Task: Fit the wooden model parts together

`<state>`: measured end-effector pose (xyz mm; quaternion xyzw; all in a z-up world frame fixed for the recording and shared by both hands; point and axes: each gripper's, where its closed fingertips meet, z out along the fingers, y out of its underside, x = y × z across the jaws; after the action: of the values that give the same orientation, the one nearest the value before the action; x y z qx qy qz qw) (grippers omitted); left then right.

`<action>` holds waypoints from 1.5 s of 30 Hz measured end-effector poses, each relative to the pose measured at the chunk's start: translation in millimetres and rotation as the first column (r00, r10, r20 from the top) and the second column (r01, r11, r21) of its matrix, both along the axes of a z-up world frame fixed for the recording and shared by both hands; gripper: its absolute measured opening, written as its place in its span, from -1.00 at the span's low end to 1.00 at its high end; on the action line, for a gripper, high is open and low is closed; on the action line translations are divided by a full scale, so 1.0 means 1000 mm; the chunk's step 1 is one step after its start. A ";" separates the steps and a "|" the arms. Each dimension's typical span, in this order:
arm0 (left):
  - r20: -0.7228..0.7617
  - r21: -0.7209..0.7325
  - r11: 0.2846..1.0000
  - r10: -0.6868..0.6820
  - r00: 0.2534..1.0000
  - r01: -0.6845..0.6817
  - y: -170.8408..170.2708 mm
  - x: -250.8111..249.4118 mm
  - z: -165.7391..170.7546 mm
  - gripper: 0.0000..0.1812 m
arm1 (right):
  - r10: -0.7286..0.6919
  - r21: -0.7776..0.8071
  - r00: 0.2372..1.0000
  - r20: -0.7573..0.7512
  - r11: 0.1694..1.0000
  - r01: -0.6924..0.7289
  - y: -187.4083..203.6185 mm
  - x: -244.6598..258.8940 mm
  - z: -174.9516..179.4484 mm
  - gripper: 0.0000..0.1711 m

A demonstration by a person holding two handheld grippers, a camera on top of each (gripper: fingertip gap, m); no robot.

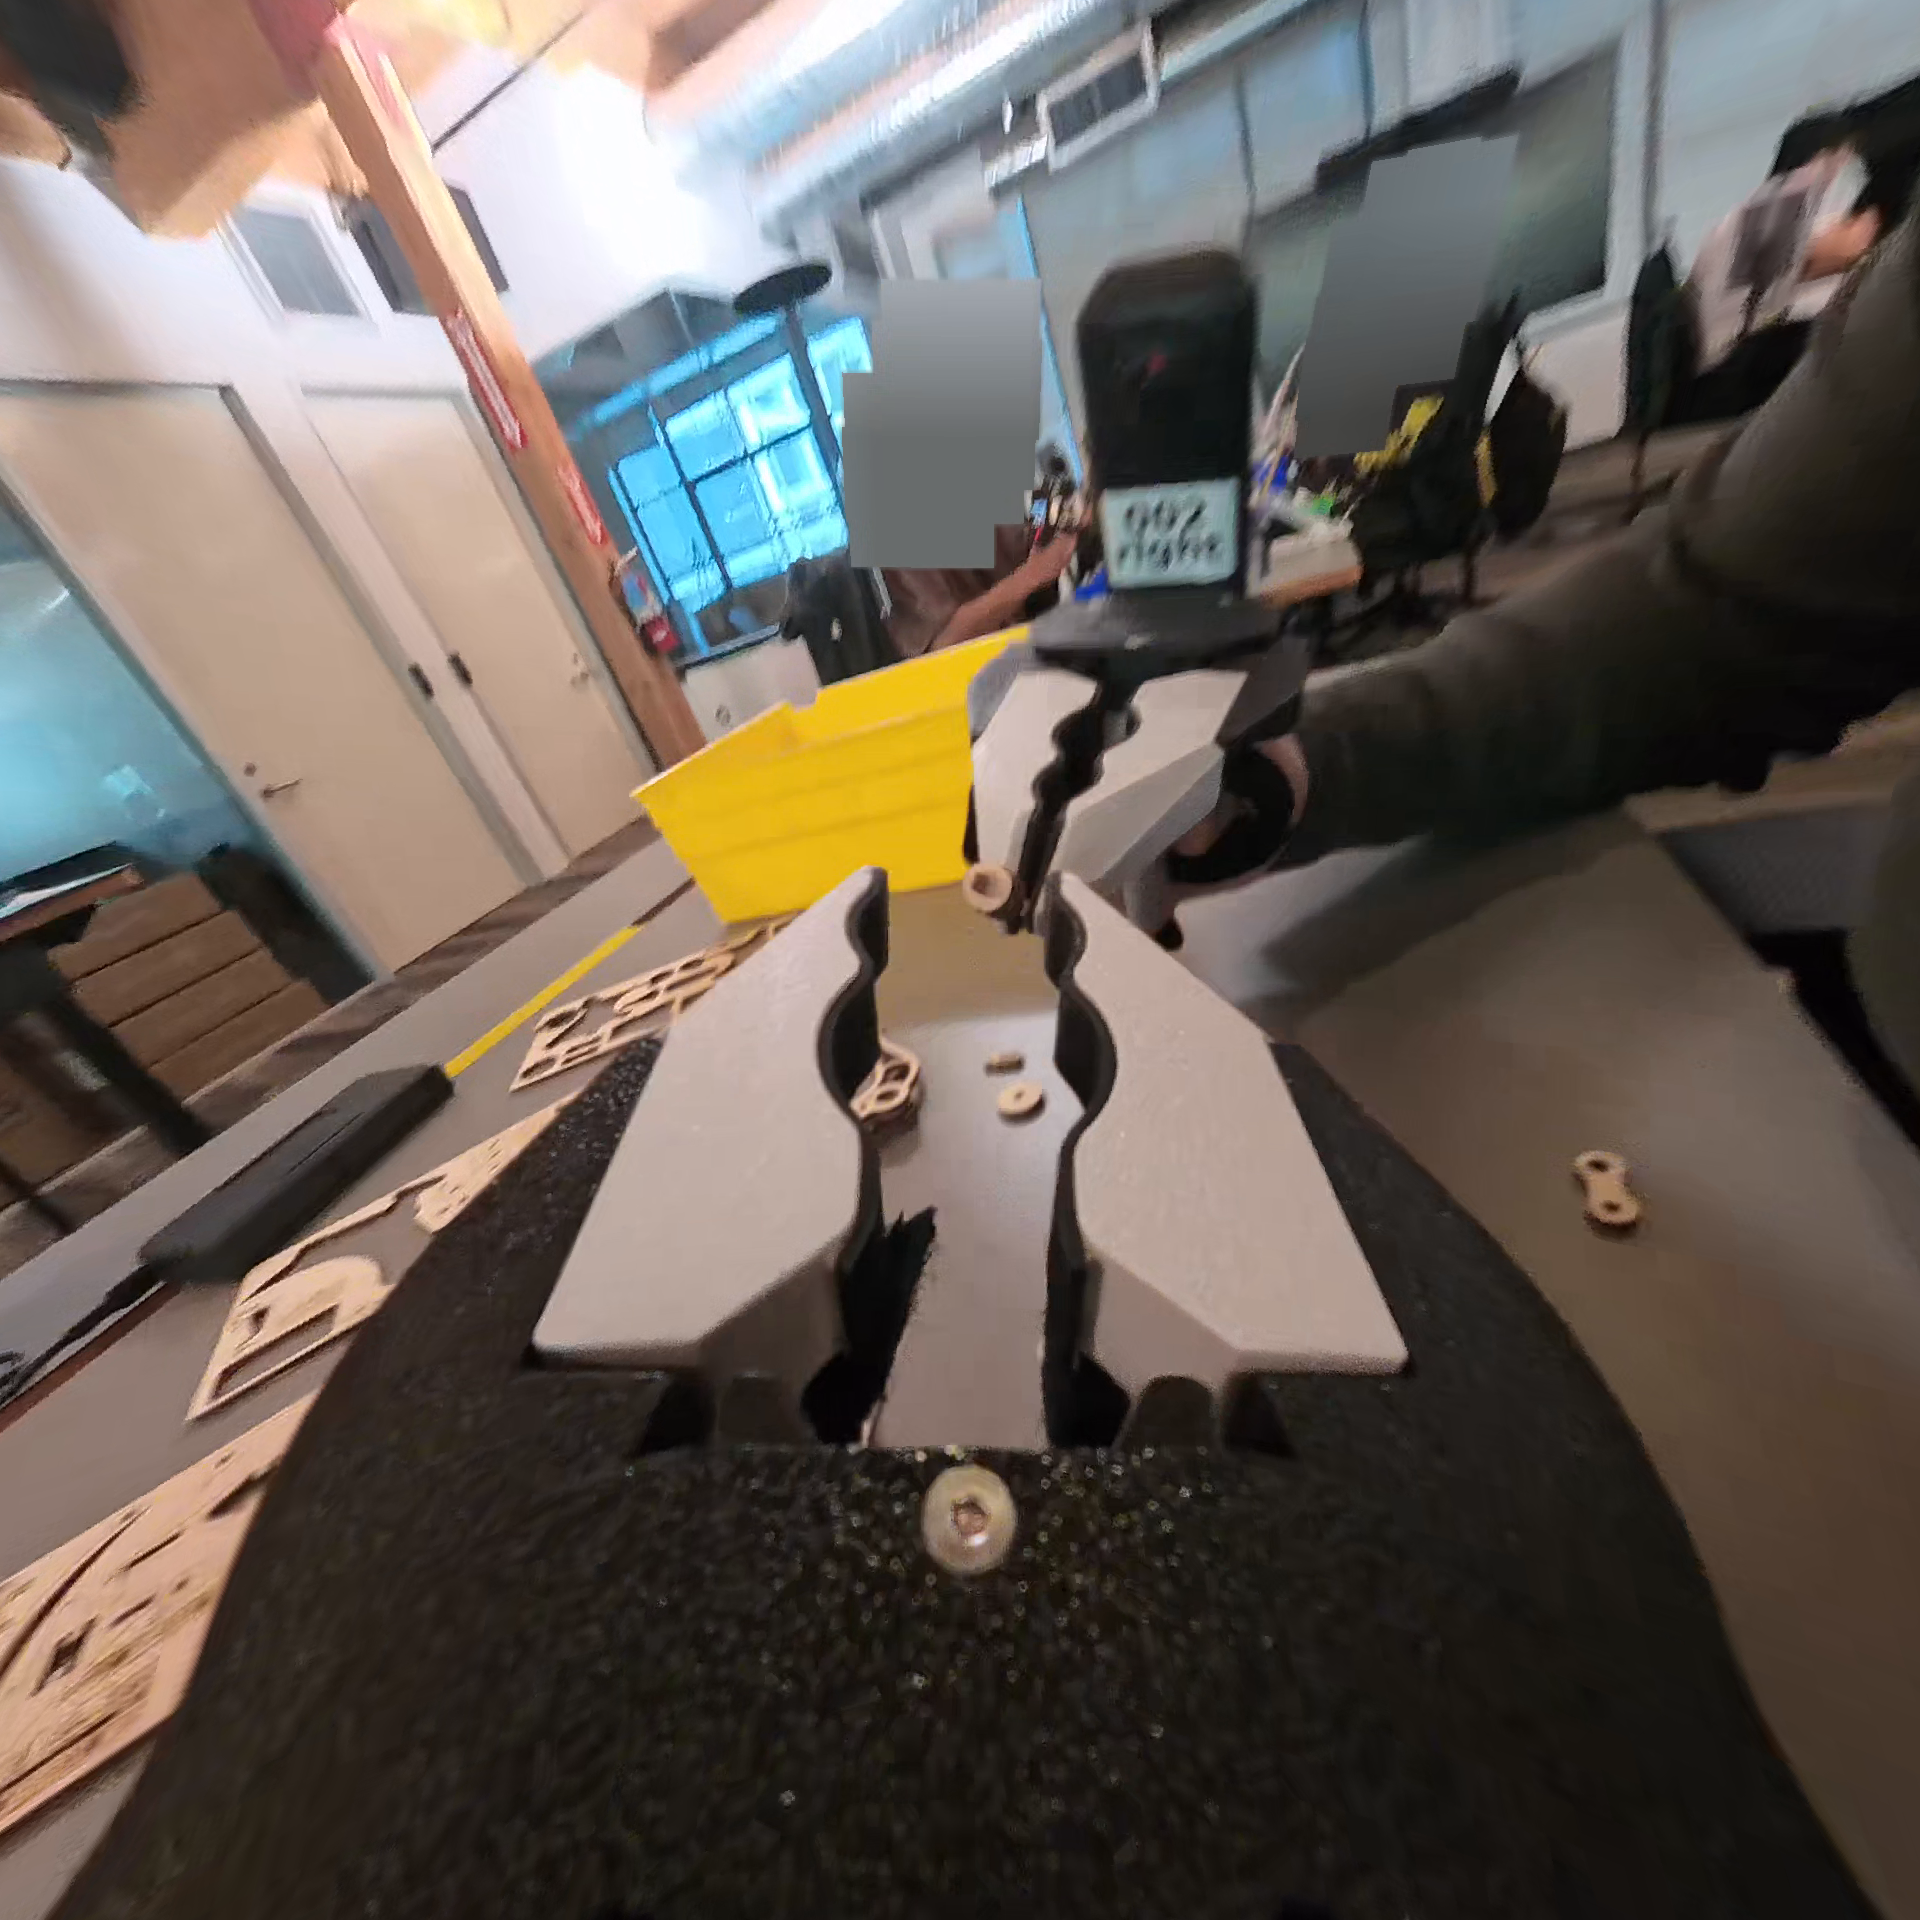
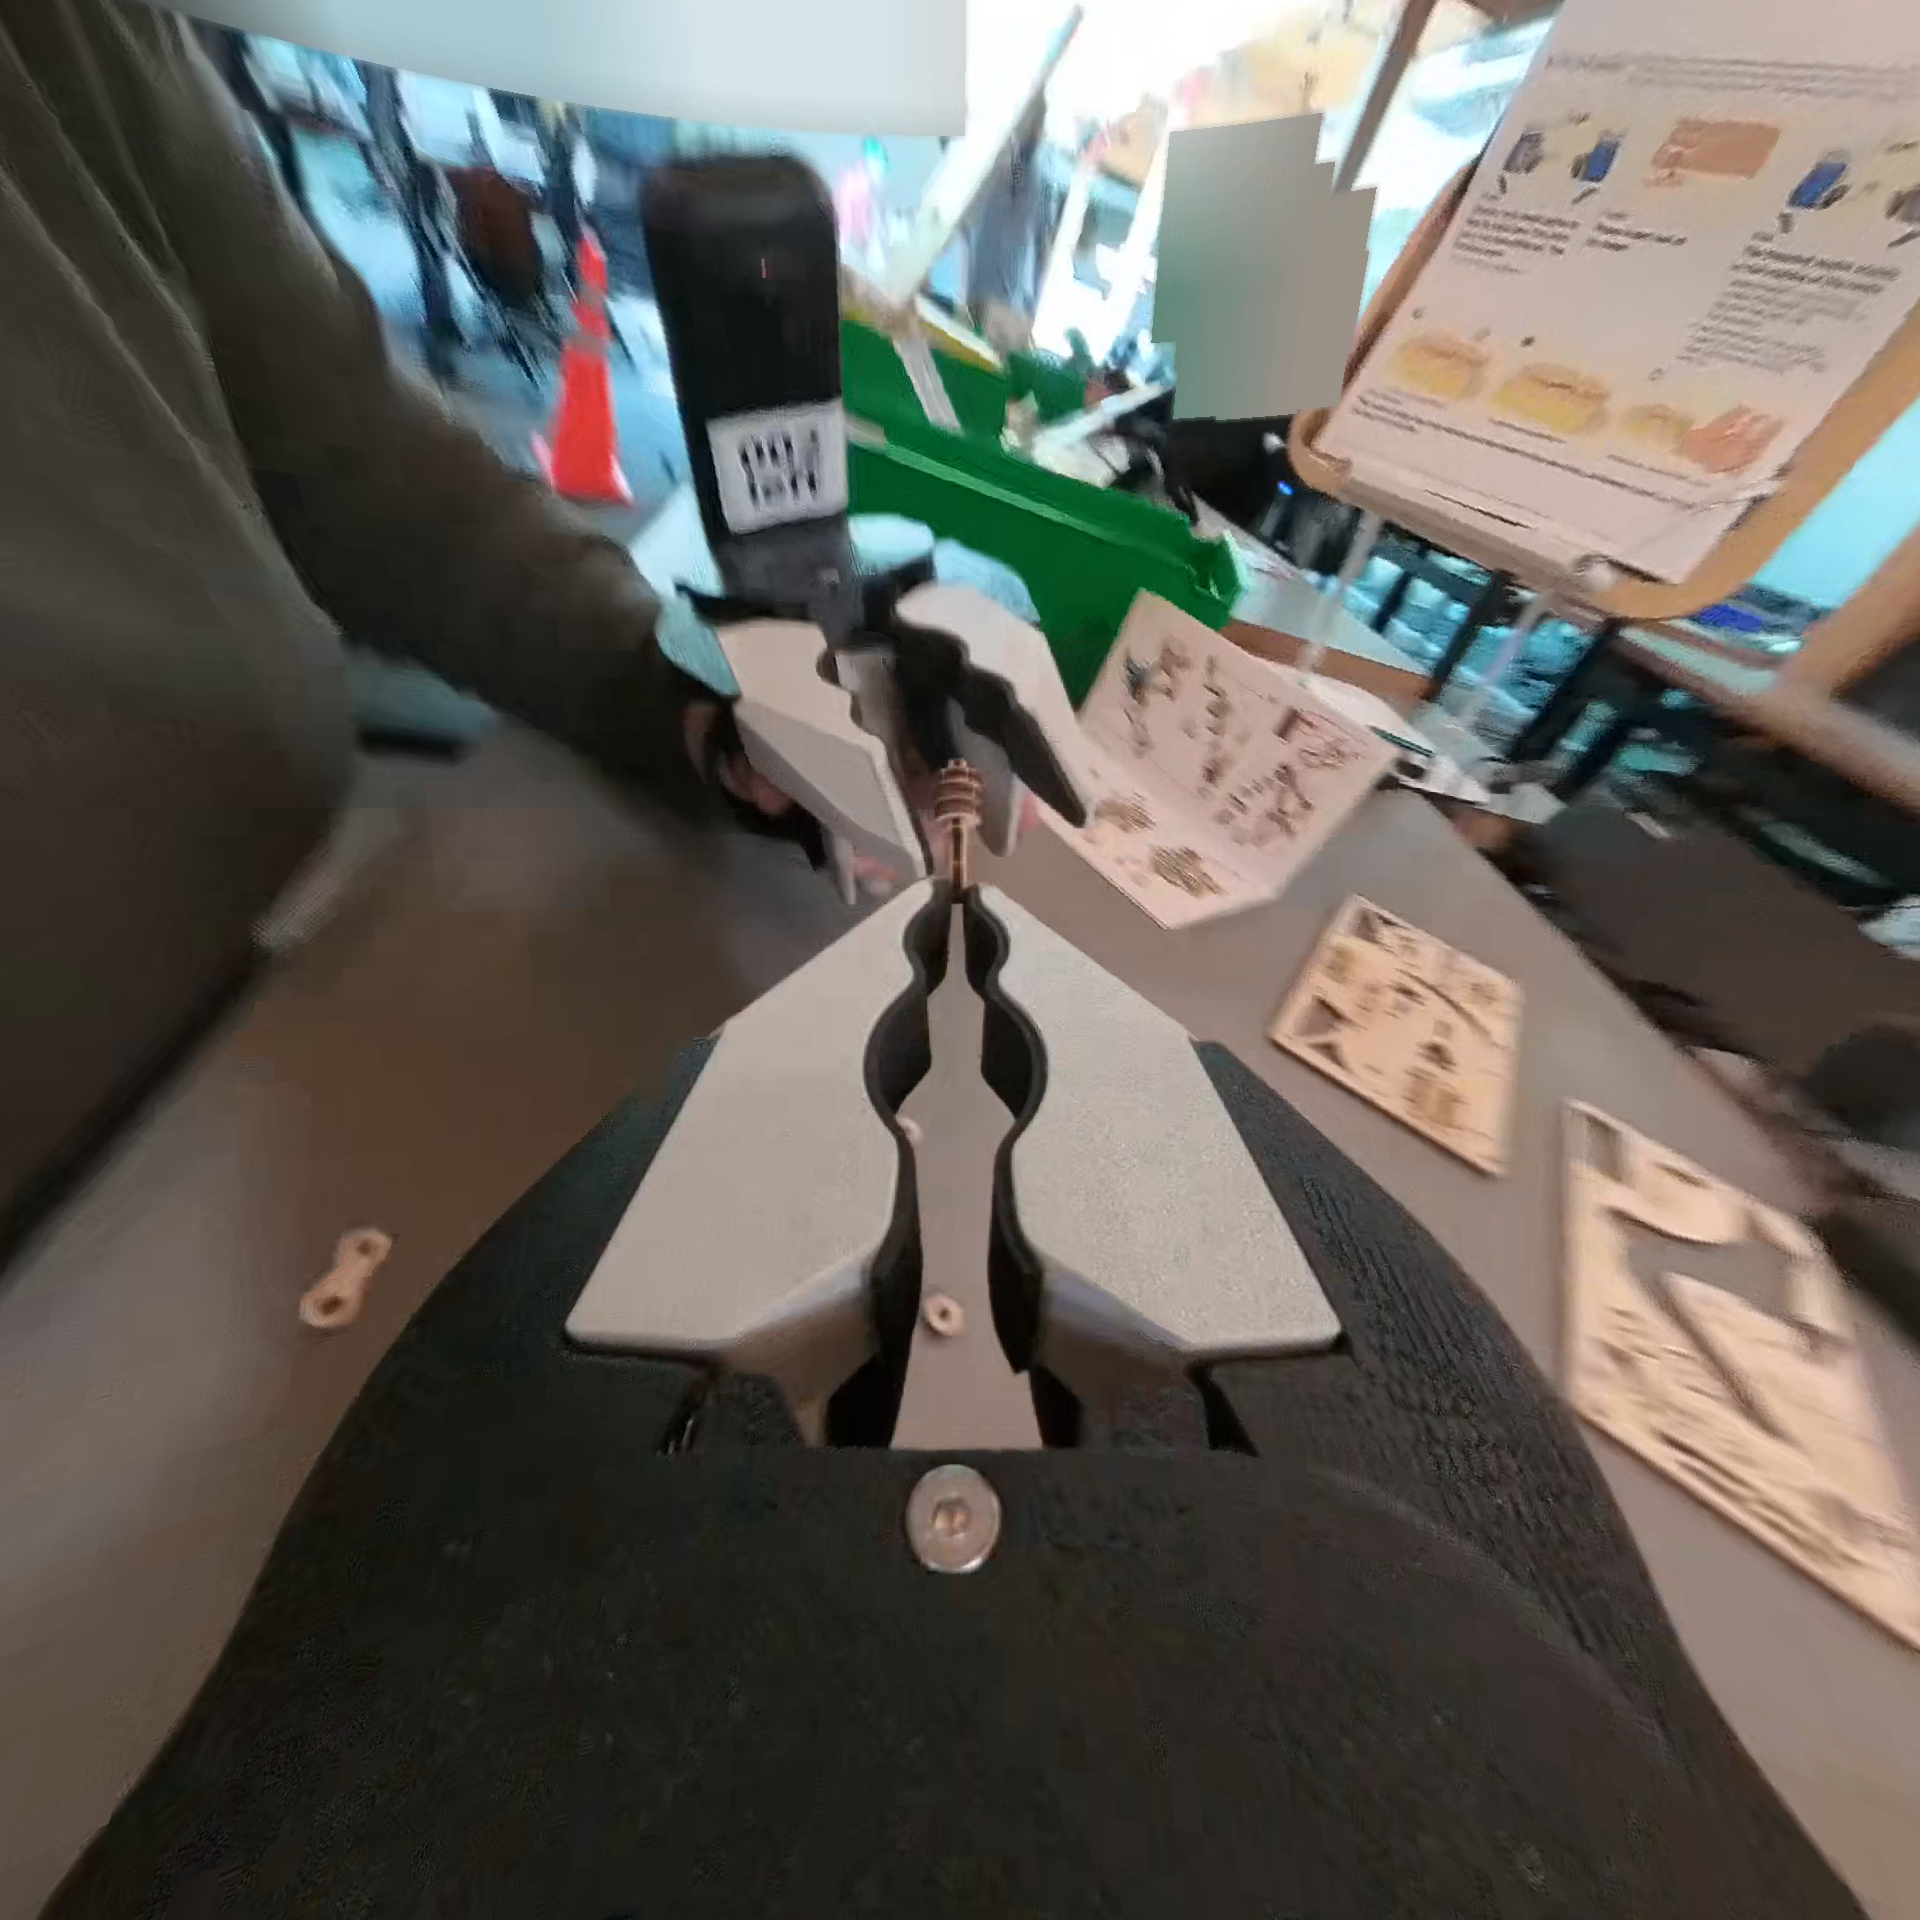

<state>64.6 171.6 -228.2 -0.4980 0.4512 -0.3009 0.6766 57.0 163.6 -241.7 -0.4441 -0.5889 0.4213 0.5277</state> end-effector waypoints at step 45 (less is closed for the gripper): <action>-0.609 -0.392 0.908 -0.134 0.782 -0.150 -0.001 -0.029 -0.115 -0.93 | -0.012 -0.083 0.861 0.508 0.995 0.062 0.012 0.008 -0.084 -0.61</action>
<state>35.4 170.5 -342.8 -0.7043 0.5714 -0.2063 0.3673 64.9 176.1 -325.4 -0.5753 -0.6771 0.3075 0.3405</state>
